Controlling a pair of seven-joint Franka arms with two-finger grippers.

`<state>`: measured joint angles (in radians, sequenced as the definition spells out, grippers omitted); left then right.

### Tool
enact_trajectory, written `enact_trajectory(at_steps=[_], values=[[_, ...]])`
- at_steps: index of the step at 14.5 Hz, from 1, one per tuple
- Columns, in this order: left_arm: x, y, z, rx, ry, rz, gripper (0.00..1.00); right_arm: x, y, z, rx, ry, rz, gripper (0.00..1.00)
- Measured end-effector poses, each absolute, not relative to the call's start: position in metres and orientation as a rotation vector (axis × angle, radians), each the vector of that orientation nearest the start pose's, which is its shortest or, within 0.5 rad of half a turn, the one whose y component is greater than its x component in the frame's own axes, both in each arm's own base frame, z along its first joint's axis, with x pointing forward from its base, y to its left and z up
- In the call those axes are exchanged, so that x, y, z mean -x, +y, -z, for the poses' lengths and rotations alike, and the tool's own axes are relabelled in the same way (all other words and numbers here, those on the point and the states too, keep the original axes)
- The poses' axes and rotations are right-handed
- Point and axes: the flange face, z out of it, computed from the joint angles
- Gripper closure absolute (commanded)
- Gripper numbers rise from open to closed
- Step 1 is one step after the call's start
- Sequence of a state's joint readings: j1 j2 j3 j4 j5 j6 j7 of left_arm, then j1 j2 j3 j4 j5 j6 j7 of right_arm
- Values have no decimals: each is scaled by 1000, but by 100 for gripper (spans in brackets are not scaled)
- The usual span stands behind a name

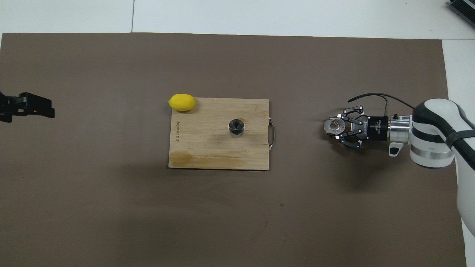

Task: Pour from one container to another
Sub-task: 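Lower the glass cup onto the table and open the right gripper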

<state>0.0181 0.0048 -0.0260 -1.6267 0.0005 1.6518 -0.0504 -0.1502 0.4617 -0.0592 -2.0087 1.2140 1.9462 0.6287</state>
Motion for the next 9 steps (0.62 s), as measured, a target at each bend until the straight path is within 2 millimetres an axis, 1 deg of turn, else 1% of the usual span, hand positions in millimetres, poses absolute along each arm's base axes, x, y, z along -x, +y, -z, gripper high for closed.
enact_trajectory(at_steps=[1, 2, 6, 9], values=[[-562, -4, -602, 3141, -67, 32, 0, -575, -57, -219, 1504, 1613, -756, 20], [-562, -5, -602, 3141, -67, 32, 0, -575, -57, -219, 1504, 1614, -756, 3], [-562, -5, -602, 3141, -68, 32, 0, -575, -65, -214, 1500, 1648, -722, 1], [-562, -5, -603, 3141, -83, 32, 0, -575, -76, -217, 1485, 1656, -705, 1]])
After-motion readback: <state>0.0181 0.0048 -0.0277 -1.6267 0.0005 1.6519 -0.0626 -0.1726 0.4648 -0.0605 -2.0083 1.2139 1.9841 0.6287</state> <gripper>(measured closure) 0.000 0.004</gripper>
